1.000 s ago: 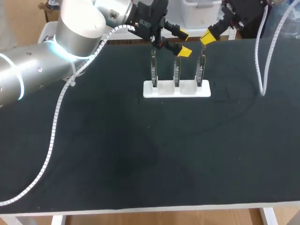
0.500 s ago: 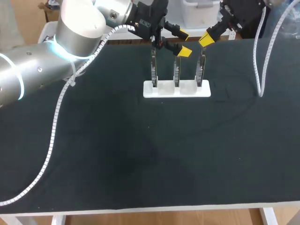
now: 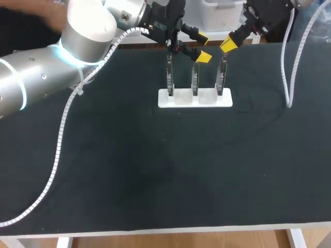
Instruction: Pick up the optical module with the left hand, and insert it into the network port with the right hand.
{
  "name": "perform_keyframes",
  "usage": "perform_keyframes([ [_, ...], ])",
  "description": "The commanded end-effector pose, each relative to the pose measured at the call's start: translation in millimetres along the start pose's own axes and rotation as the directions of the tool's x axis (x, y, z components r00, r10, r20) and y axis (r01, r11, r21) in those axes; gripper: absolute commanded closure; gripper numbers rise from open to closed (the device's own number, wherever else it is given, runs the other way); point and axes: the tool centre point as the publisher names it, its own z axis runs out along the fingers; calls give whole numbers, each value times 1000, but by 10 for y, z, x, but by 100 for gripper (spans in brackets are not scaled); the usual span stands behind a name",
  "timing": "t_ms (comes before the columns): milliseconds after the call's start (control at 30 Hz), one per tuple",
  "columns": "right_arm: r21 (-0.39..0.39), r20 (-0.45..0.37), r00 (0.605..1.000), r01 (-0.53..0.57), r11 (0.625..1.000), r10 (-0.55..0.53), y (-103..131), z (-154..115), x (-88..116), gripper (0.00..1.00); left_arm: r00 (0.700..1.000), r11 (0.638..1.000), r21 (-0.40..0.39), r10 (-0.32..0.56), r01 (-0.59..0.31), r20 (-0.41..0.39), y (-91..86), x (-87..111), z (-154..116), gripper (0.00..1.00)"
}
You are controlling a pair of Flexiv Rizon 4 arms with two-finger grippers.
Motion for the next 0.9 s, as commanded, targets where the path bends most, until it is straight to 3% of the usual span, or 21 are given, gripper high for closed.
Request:
perform_keyframes([
  [33, -3, 0, 1000, -1, 1000, 1, -2, 12, -1, 100, 1000, 1000, 1, -1, 1, -3, 7, -5, -2, 0],
  [900, -9, -11, 1000, -19, 1000, 19, -1, 37, 86, 100, 1000, 1000, 1, -1, 1, -3, 7, -5, -2, 0],
])
